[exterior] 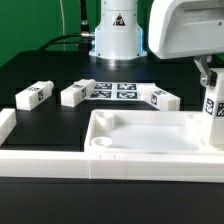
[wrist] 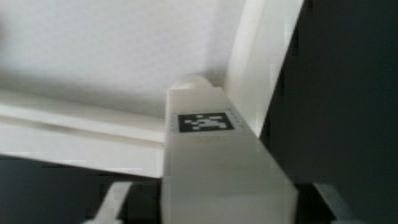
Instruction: Assemble desk
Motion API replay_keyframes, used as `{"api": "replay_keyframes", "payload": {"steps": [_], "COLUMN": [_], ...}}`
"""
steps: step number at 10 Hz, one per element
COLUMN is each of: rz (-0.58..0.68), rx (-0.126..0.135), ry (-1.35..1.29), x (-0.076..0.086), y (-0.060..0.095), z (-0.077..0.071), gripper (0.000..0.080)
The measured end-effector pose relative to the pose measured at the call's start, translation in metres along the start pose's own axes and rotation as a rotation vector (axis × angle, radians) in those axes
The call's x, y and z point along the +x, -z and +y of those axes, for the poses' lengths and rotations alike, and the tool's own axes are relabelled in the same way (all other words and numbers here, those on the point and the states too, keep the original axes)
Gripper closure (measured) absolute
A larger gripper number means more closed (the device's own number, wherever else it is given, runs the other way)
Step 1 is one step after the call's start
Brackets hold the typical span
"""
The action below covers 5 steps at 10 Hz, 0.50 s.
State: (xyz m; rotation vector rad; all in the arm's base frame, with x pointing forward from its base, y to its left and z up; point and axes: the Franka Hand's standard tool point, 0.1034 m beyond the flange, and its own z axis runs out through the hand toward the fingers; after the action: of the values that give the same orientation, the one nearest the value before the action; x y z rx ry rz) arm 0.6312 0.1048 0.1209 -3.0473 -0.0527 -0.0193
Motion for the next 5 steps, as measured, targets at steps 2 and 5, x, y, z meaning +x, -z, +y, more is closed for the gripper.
{"api": "replay_keyframes", "payload": {"steps": [2,5], "rz": [0.001,-0.017], "rx": [0.026,0.050], "ry": [-0.176,-0.497], "x": [0.0007,-0.0001], "y": [-0.0001,-0.0004], "z": [0.0024,0.0031], "gripper": [0.0498,0.0498]}}
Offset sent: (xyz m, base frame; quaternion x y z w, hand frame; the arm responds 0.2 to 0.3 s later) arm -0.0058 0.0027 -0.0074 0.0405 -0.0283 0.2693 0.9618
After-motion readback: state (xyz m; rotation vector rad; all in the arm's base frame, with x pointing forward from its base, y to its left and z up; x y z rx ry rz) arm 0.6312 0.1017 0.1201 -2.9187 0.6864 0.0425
